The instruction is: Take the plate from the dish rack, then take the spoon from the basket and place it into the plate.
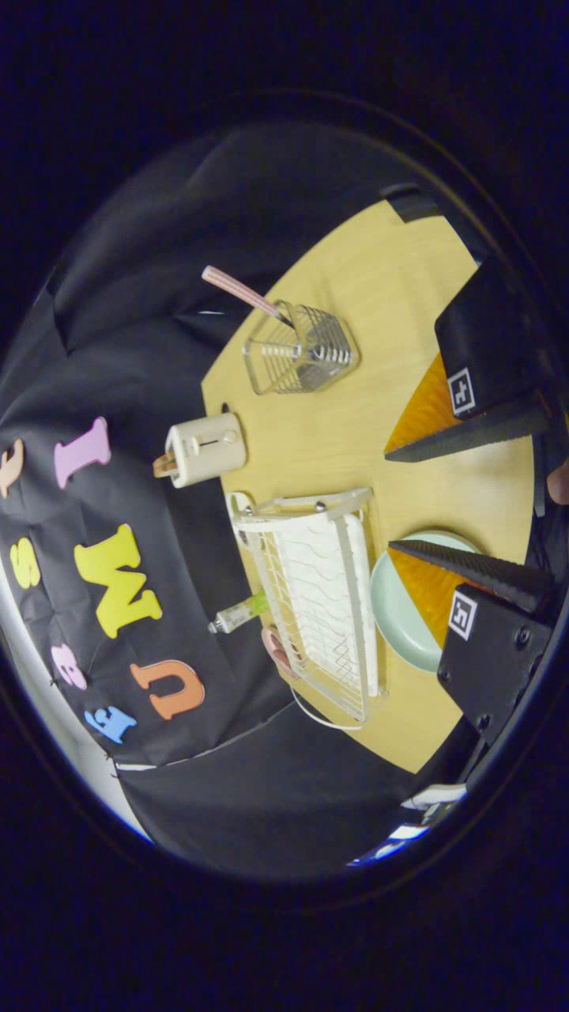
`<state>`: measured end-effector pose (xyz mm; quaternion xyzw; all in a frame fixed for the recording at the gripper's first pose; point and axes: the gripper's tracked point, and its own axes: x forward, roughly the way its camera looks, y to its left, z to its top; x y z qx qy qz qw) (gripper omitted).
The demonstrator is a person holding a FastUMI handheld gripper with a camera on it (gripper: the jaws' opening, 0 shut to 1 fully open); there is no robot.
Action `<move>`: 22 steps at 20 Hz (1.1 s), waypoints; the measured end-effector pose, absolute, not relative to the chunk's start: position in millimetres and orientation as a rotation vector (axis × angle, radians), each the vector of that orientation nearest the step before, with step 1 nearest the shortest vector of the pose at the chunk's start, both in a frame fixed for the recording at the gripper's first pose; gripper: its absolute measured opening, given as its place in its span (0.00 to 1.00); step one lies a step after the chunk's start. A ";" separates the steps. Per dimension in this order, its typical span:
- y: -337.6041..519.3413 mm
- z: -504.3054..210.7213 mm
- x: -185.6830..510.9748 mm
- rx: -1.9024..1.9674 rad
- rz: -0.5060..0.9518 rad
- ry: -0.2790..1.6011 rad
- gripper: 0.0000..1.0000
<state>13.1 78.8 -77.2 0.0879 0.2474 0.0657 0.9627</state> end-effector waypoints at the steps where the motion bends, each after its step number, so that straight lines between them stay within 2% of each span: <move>1: 70.1 -69.6 8.3 0.152 0.123 0.458 0.68; 5: 25.2 -51.5 -1.5 0.068 0.054 0.333 0.82; 8: -7.1 -40.5 4.4 0.026 0.010 0.229 0.88; 13: -55.7 -30.8 44.6 -0.006 -0.051 0.110 0.87; 18: -87.0 -42.8 96.4 0.072 -0.052 0.121 0.87; 22: -98.7 -53.1 123.8 0.089 -0.049 0.151 0.80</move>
